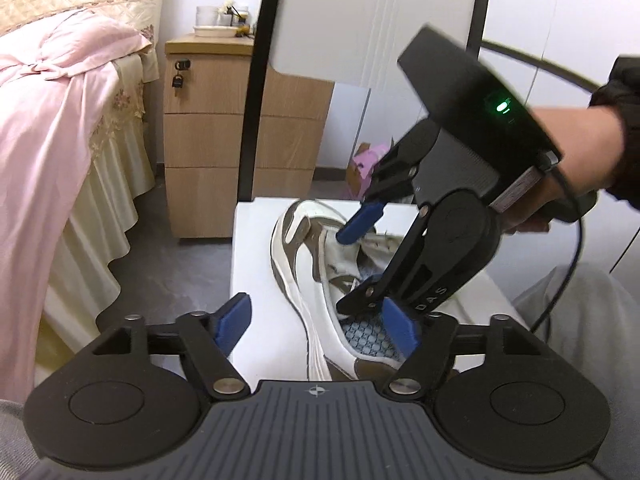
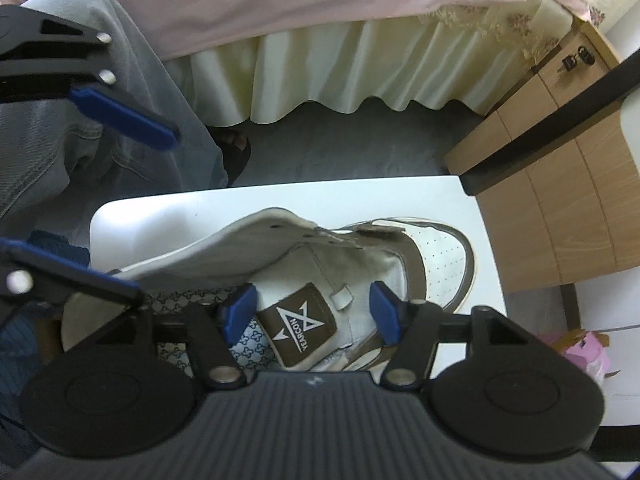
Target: Lace up shoes with both hands
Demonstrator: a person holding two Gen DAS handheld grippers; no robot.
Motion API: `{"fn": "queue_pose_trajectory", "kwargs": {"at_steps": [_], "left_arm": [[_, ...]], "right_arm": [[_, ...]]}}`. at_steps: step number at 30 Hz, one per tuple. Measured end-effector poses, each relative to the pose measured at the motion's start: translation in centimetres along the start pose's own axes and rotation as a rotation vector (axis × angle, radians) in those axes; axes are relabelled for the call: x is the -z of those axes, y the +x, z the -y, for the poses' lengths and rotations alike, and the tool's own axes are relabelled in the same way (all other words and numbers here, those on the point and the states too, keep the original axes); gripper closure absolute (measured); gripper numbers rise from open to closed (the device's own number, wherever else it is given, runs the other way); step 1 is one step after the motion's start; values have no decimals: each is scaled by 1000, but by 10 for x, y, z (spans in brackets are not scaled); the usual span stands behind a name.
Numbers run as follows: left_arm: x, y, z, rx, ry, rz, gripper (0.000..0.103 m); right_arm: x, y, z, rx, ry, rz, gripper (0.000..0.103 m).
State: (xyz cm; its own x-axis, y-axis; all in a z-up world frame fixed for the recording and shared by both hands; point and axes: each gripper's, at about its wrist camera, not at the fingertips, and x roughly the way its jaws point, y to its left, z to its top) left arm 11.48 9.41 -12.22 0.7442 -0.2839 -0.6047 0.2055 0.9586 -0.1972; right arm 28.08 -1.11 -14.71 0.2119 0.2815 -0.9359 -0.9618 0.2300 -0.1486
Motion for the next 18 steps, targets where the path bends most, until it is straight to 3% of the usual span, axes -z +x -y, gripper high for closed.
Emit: {"fn": "queue_pose_trajectory", "kwargs": {"at_steps": [8, 18], "left_arm": [[10, -14, 12, 61, 45, 2, 13], [16, -8, 20, 43, 68, -27, 12]], "right_arm": [[-4, -1, 12, -56, 62, -4, 40], [-11, 12, -6, -47, 49, -9, 43]]}}
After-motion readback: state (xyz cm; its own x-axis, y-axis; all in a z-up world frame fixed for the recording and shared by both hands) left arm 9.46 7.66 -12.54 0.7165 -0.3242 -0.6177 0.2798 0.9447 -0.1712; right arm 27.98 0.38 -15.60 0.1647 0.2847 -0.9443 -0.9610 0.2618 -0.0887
